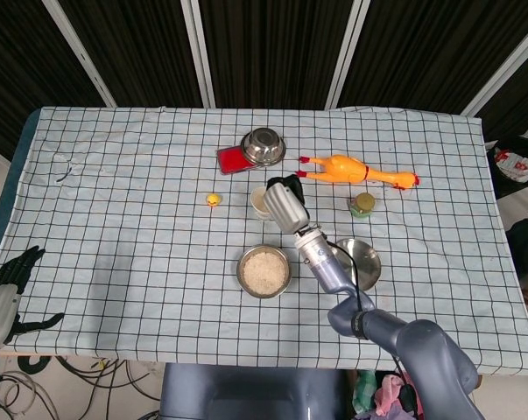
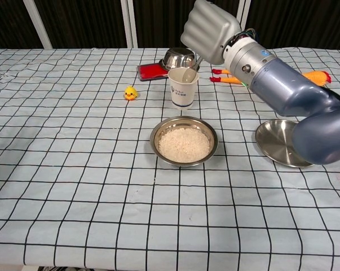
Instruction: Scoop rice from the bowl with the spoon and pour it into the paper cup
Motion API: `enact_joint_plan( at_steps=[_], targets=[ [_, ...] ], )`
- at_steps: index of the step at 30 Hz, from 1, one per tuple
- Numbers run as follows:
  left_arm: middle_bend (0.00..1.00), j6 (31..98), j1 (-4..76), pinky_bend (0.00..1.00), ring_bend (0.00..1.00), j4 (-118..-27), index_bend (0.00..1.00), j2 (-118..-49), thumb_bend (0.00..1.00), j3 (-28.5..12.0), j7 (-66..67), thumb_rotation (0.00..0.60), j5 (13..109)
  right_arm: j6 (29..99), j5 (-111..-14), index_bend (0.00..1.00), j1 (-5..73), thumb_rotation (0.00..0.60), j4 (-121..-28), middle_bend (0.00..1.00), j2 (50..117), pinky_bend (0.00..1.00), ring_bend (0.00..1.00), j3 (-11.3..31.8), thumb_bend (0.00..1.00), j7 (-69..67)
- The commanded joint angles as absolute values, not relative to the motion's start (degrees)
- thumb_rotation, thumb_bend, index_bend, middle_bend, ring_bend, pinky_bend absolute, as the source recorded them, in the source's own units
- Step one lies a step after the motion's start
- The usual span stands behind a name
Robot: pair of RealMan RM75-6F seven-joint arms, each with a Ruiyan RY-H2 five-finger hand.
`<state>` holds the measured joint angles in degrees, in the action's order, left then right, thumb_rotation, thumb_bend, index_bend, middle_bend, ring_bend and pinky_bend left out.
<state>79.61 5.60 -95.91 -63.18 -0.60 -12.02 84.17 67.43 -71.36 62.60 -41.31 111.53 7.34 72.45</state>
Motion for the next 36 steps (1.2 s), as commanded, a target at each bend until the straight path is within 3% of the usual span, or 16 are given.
enact_joint_plan(
  at_steps=[1, 21, 28, 36],
  targets=[
    [0.00, 79.6, 5.6, 0.00, 0.00, -95.9, 0.00, -63.2, 0.01, -0.6, -12.0, 0.600, 84.2, 66.9, -72.2, 0.71, 62.7, 0.600, -41.4, 1.00, 111.6, 1.00, 1.00, 7.4, 0.50, 72.8],
    [0.00, 80.0, 5.4, 0.00, 0.00, -96.3, 0.00, -63.2, 0.01, -0.6, -12.9, 0.600, 84.3, 70.4, -71.0, 0.71, 60.6, 0.600, -49.4, 1.00, 109.6, 1.00, 1.00, 12.9, 0.50, 72.5],
    [0.00, 80.2, 5.2, 0.00, 0.00, -96.7, 0.00, -63.2, 0.01, -0.3, -13.6, 0.600, 84.8, 77.3, -64.9, 0.71, 54.5, 0.600, -63.3, 1.00, 106.6, 1.00, 1.00, 18.4, 0.50, 70.4],
    [0.00, 80.6, 5.0, 0.00, 0.00, -96.8, 0.00, -63.5, 0.01, 0.2, -14.0, 0.600, 85.7, 83.8, -62.9, 0.71, 44.2, 0.600, -83.6, 1.00, 96.0, 1.00, 1.00, 15.0, 0.50, 71.3]
  ],
)
